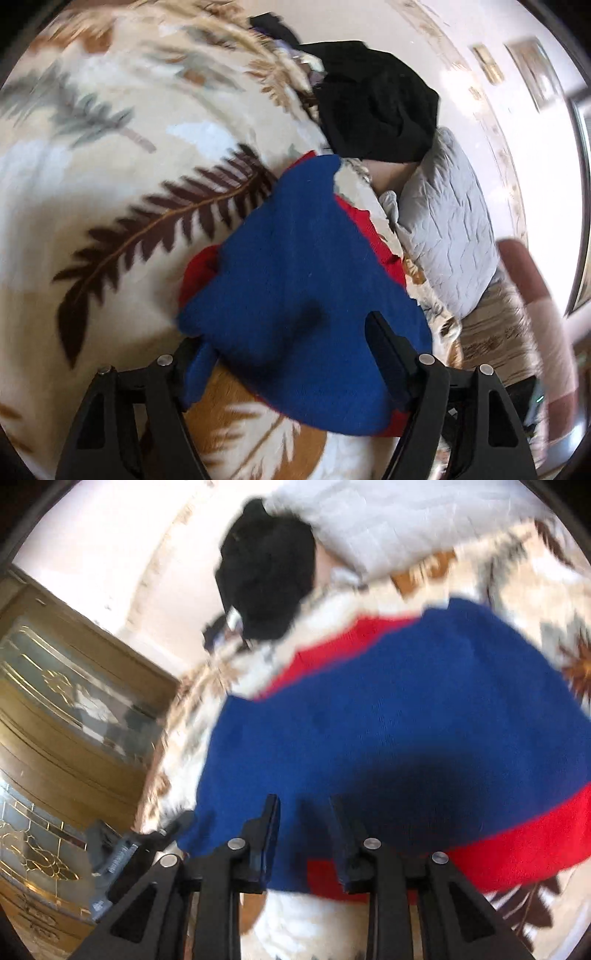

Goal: Fold small clothes

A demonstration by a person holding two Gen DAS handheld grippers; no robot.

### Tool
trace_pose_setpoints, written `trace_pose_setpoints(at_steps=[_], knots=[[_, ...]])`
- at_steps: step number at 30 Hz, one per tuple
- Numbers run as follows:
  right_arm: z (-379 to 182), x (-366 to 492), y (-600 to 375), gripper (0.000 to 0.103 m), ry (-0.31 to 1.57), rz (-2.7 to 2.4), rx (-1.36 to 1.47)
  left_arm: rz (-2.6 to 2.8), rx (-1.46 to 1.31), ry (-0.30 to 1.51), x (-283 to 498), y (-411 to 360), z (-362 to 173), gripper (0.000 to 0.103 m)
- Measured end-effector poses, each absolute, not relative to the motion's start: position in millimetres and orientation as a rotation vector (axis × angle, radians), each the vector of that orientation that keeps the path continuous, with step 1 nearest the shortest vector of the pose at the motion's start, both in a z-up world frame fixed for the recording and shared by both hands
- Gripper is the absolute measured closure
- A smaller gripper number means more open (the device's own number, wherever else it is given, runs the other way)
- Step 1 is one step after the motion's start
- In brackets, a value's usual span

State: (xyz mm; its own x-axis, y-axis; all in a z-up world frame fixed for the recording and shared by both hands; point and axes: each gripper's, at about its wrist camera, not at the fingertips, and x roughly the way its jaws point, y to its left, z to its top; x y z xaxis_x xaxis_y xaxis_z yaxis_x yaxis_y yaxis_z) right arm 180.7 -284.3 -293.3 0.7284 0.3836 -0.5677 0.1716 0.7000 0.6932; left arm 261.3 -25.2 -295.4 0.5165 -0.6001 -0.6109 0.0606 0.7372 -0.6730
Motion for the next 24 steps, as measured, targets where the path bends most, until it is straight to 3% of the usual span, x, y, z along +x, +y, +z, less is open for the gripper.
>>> trace_pose_setpoints(at_steps=[2,3,6,8,10,12,13,14,19,24], knots=[[-309,189,-288,0.073,0.854,0.103,0.816,-0.43,-0.575,0.92,262,-35,-293,0.057],[-322,195,-288,0.074,0.914,0.095,0.827,-0.425,-0.54,0.911,263,-41,-293,0.061],[-318,192,-291,0.075,0.906,0.119,0.85,-0.415,-0.555,0.932,270,-42,-298,0.062],[-311,181,-299,0.073,0.894,0.159,0.892,-0.413,-0.585,0.951,274,-43,-299,0.051],[-306,169,-312,0.073,0.863,0.153,0.928,-0.414,-0.569,0.953,276,-49,-296,0.05],[-300,155,-332,0.073,0.829,0.138,0.968,-0.404,-0.499,0.939,276,-57,-287,0.056],[-298,149,-337,0.073,0.805,0.129,0.981,-0.402,-0.437,0.921,276,-65,-280,0.07],[-297,141,-344,0.073,0.79,0.121,0.987,-0.413,-0.346,0.892,275,-77,-267,0.072],[-295,108,-400,0.073,0.702,0.079,1.079,-0.526,-0.044,0.783,256,-151,-207,0.078],[-280,81,-444,0.073,0.596,0.038,1.139,-0.669,0.184,0.738,224,-239,-183,0.08]])
